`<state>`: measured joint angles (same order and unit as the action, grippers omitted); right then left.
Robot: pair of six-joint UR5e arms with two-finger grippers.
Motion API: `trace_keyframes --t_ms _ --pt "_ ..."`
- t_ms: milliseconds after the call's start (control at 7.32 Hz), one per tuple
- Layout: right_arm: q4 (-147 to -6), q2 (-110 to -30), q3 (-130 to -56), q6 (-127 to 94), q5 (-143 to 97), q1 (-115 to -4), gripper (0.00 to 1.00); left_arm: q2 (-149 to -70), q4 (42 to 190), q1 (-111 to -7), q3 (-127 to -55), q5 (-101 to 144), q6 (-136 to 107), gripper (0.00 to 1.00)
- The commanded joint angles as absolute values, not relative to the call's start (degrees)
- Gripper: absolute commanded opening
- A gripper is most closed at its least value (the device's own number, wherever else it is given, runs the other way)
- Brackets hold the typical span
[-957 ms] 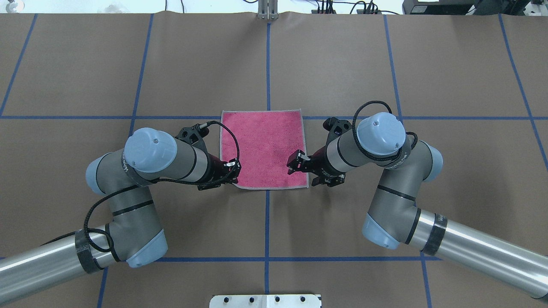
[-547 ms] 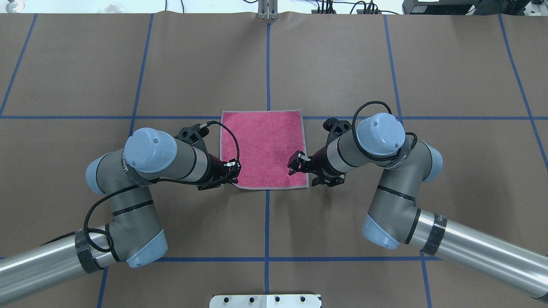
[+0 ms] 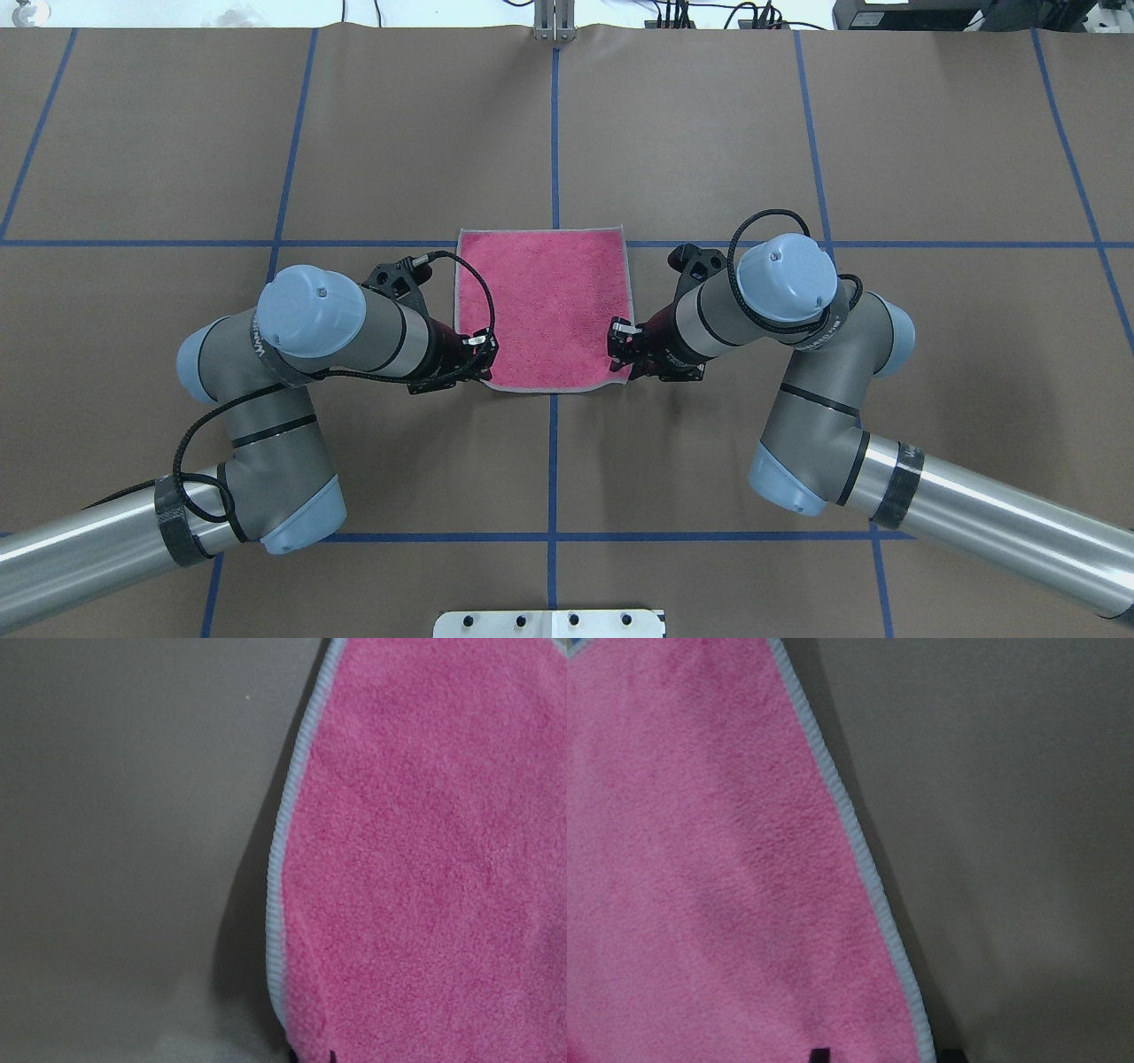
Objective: Fold towel twice with both arms
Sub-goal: 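Lower the right gripper onto the towel corner nearest it and grasp, then lift both held corners and fold them over toward the far edge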
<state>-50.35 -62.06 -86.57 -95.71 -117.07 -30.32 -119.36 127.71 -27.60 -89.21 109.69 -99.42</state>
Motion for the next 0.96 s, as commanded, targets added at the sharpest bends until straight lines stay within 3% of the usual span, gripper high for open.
trace_keyframes --t_ms 0,820 --pt "-50.10 -62.05 -86.57 -95.71 -117.16 -30.32 0.00 -119.36 127.71 -27.60 -89.21 109.69 -99.40 0.00" --pt "-49.13 -61.79 -88.59 -96.15 -117.42 -31.63 0.00 -119.62 127.62 -28.38 -92.89 109.95 -99.76 0.00"
